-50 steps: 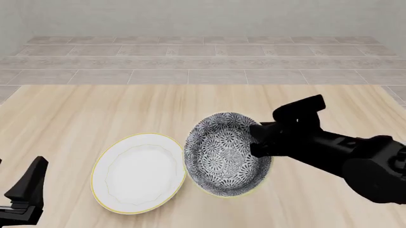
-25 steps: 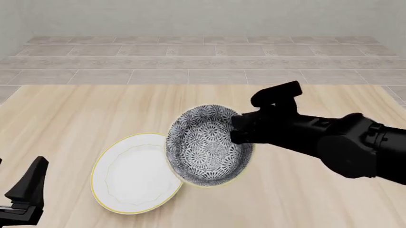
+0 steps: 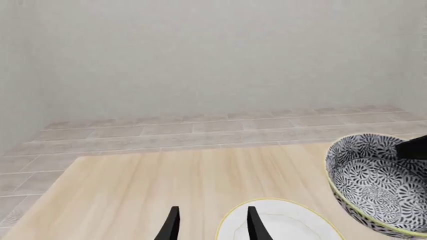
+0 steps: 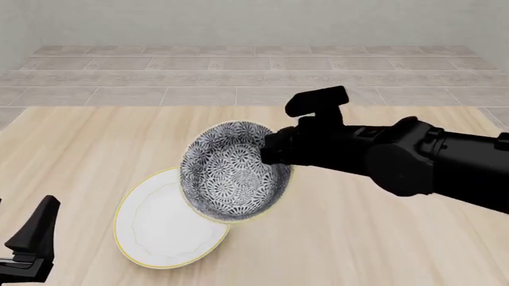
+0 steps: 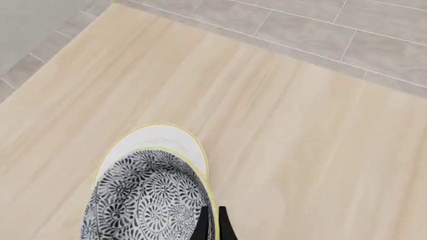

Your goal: Put the bowl on the plate.

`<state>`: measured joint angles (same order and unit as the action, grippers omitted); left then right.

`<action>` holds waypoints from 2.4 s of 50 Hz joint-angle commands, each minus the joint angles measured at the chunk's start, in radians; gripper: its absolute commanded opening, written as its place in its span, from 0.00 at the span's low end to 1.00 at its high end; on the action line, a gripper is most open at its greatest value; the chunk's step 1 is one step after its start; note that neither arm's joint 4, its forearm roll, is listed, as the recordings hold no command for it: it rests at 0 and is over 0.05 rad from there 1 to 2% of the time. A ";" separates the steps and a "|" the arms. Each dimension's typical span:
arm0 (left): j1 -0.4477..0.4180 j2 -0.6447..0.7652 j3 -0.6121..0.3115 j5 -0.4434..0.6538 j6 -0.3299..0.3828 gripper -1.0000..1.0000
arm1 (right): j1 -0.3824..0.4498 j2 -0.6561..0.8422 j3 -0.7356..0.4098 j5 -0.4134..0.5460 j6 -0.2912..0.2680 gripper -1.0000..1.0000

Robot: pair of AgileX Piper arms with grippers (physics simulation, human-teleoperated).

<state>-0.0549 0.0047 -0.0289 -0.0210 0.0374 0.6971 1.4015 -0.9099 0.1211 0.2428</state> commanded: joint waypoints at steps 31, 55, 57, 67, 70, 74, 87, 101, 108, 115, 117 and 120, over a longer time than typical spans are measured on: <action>0.003 -0.002 -0.012 0.004 -0.002 1.00 | 0.104 0.233 -0.247 0.056 0.135 0.00; 0.003 -0.004 -0.022 0.009 -0.005 1.00 | 0.116 0.337 -0.340 0.075 0.193 0.00; 0.003 -0.004 -0.025 0.010 -0.005 1.00 | 0.124 0.345 -0.340 0.074 0.204 0.00; 0.007 -0.004 -0.031 0.015 -0.006 1.00 | 0.112 0.386 -0.348 0.062 0.202 0.00; 0.006 -0.004 -0.031 0.015 -0.006 1.00 | 0.111 0.391 -0.350 0.061 0.203 0.00; 0.008 -0.004 -0.033 0.015 -0.006 1.00 | 0.112 0.415 -0.358 0.056 0.217 0.00; 0.005 -0.004 -0.034 0.016 -0.006 1.00 | 0.118 0.463 -0.360 0.034 0.240 0.00; 0.004 -0.004 -0.032 0.014 -0.005 1.00 | 0.129 0.502 -0.358 0.012 0.240 0.00; 0.004 -0.004 -0.031 0.013 -0.006 1.00 | 0.137 0.512 -0.348 -0.007 0.252 0.00; 0.003 -0.004 -0.031 0.012 -0.005 1.00 | 0.142 0.510 -0.343 -0.019 0.238 0.00; 0.003 -0.004 -0.031 0.012 -0.006 1.00 | 0.145 0.512 -0.343 -0.021 0.237 0.00; 0.003 -0.004 -0.031 0.013 -0.005 1.00 | 0.147 0.512 -0.343 -0.023 0.239 0.00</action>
<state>-0.0513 0.0005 -0.0601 -0.0080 0.0320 0.8346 1.9111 -1.2525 0.1144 0.4794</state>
